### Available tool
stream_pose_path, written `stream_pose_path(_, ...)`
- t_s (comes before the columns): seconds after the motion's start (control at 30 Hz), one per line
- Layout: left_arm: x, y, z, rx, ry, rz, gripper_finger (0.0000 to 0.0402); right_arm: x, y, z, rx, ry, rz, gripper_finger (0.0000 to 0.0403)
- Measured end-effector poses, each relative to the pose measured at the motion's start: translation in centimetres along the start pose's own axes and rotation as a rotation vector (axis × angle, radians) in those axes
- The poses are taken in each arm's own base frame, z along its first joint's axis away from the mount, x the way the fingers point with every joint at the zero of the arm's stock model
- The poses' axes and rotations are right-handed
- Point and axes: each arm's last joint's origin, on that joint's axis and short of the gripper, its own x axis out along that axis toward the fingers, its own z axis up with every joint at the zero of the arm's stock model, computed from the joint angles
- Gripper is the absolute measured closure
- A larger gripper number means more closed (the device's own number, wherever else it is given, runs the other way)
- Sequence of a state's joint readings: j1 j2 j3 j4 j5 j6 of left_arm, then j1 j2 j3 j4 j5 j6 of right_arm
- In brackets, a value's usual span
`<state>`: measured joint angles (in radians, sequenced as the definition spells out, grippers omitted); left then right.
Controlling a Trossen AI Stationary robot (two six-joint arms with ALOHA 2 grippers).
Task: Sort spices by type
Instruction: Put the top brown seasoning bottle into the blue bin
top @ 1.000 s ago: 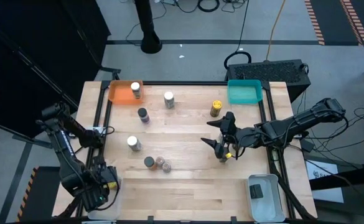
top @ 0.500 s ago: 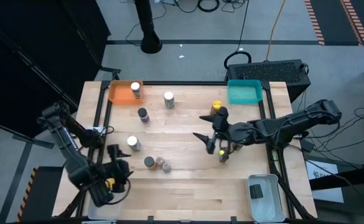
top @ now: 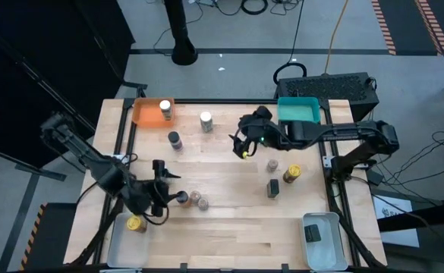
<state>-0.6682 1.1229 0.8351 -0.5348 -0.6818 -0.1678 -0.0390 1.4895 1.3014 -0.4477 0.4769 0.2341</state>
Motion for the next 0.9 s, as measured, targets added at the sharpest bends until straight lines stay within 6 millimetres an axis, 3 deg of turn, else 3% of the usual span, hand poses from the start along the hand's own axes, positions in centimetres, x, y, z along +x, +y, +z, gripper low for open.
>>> stream_pose_path(0.27, -1.1, 1.4, 0.6, -0.146, -0.253, 0.009, 0.0109, -0.6, -0.9, -1.3, 0.032, 0.166, 0.036, 0.0067)
stream_pose_path(0.47, -1.2, 1.6, 0.9, -0.182, -0.276, 0.072, 0.0109, -2.0, -0.4, -3.3, 0.111, 0.336, -0.011, 0.0067)
stream_pose_path(0.57, -1.2, 1.8, 0.9, -0.190, -0.281, 0.131, 0.0109, -2.5, 0.1, -3.6, 0.149, 0.353, -0.016, 0.0067)
stream_pose_path(0.73, -2.0, 2.9, 0.8, -0.177, -0.283, 0.375, 0.0109, -2.8, 1.0, -3.5, 0.166, 0.326, 0.015, 0.0067)
stream_pose_path(0.9, -2.8, 3.8, 0.5, -0.092, -0.258, 0.472, 0.0109, -2.1, 0.3, -2.8, 0.205, 0.275, 0.016, 0.0067)
